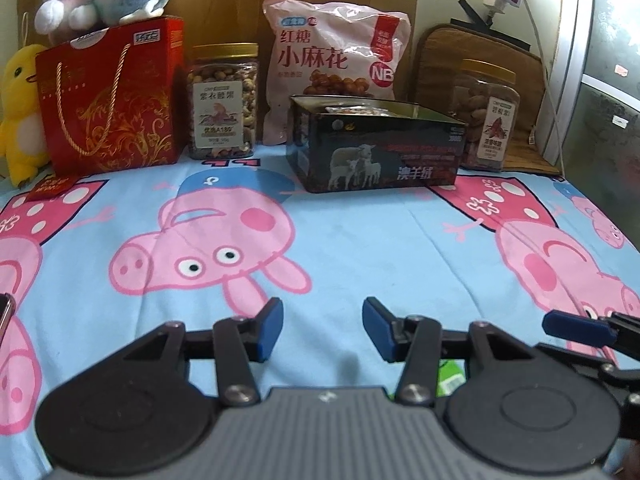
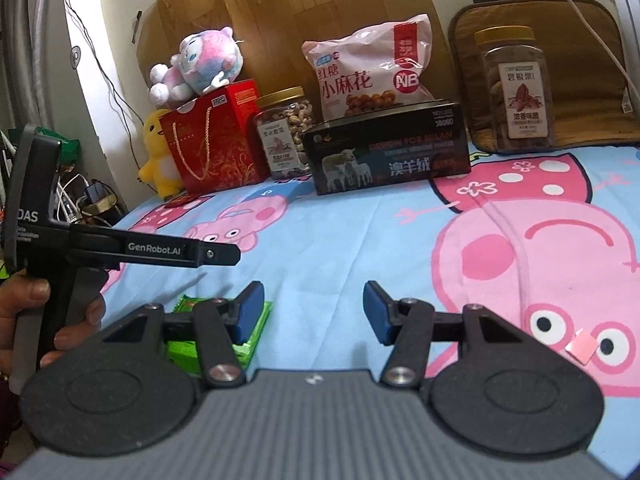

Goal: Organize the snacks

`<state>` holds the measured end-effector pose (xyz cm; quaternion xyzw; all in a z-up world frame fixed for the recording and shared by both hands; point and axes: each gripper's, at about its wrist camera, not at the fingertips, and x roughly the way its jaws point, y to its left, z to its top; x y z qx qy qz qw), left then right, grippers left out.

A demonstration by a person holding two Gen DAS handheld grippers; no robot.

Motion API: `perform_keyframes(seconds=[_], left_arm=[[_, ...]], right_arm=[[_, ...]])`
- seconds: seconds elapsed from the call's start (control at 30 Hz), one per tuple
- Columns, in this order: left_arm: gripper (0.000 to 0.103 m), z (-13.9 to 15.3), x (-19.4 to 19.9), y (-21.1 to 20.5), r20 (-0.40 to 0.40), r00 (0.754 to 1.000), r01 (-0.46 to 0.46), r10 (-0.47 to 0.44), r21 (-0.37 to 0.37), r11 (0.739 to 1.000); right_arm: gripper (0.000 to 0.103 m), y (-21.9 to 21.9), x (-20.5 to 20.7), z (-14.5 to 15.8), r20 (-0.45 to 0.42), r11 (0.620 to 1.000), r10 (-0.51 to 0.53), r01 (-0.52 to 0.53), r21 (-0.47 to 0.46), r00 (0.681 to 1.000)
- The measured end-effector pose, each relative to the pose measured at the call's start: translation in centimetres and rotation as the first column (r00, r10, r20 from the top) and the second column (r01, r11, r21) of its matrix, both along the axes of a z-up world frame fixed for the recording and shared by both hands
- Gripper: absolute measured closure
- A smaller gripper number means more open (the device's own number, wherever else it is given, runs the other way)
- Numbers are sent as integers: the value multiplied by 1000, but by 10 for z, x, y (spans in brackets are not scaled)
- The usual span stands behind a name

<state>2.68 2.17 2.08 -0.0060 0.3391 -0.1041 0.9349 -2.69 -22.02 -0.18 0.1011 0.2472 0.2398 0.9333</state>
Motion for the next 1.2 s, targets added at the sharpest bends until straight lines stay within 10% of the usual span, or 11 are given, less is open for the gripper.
perform_keyframes(seconds=[0.57, 0.77, 1.2], left_arm=[[51, 2, -1, -8, 19, 1000, 16, -17, 20, 1000], [2, 15, -6, -31, 77, 997, 26, -29, 42, 999], [0, 29, 17, -77, 44, 997, -58, 57, 21, 998]], right_arm=[[45, -20, 4, 2, 6, 985, -163, 162, 51, 987], [41, -31, 9, 7, 21, 975, -215, 214, 60, 976], [34, -77, 49, 13, 120, 934, -357, 352, 58, 926]])
